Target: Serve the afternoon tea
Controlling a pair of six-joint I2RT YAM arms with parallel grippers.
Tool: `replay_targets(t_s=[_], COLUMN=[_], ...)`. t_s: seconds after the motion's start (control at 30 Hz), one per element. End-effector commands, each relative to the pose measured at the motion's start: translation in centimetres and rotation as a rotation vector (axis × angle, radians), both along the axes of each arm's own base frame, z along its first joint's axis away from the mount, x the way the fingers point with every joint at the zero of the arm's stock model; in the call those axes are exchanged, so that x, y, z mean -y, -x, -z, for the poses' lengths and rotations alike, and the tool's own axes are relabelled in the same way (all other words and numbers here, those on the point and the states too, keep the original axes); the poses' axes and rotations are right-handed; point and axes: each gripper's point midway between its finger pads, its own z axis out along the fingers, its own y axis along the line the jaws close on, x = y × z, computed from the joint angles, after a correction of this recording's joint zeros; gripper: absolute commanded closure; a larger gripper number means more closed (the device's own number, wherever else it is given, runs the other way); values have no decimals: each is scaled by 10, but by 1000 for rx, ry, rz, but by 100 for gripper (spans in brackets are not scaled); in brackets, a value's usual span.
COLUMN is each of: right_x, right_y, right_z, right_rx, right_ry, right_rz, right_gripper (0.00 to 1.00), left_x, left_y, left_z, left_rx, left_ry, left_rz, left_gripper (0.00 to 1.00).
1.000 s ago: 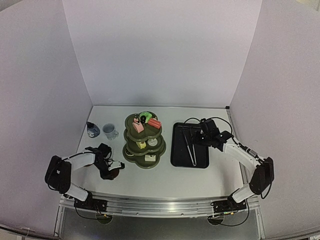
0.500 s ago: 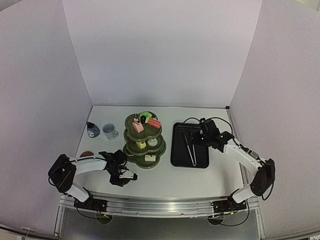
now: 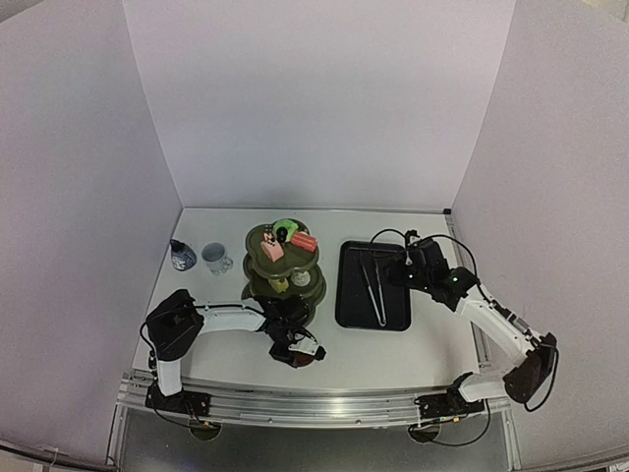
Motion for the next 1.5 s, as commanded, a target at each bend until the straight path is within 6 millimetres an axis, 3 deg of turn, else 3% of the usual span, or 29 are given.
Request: replay_targets(t_s=[0.0,0.2,0.43,0.63,0.73,0.9,1.0,1.13,1.33,1.47], right_x=[12,13,6,5,4,7,8,12,15,13], right_y=[9,10,5,2,3,3,3,5,5,5], right_z=[-10,-13,-17,-21,-20,-14,-14,-19,-15,-11], right_rx=[33,37,32,40,35,23,24,36,32,18], right_ry=[14,14,3,11,10,14,14,0,8,12], right_rz=[26,28,13,4,2,20,28,51,69,62], right_gripper=[49,49,49,49,48,48,48,46,37,23], left_x=[17,18,53,25,-8,-94,-147,-220,-312,-372], left_y=[13,8,-10,9,10,16,10,-21,-78,-113], left_z=[-3,-12,-67,-109,-126,-127,-127,-111,-87,-66], left_rx=[-46,-29,-17,-76,-17,18,-17,-51,-17,-57], left_ry=[40,35,102,25,-39,-191,-259,-371,-454,-473], left_rz=[91,84,15,-7,-63,-92,-168,-413,-746,-1015], left_gripper=[43,40,33,34,35,29,19,0,0,0])
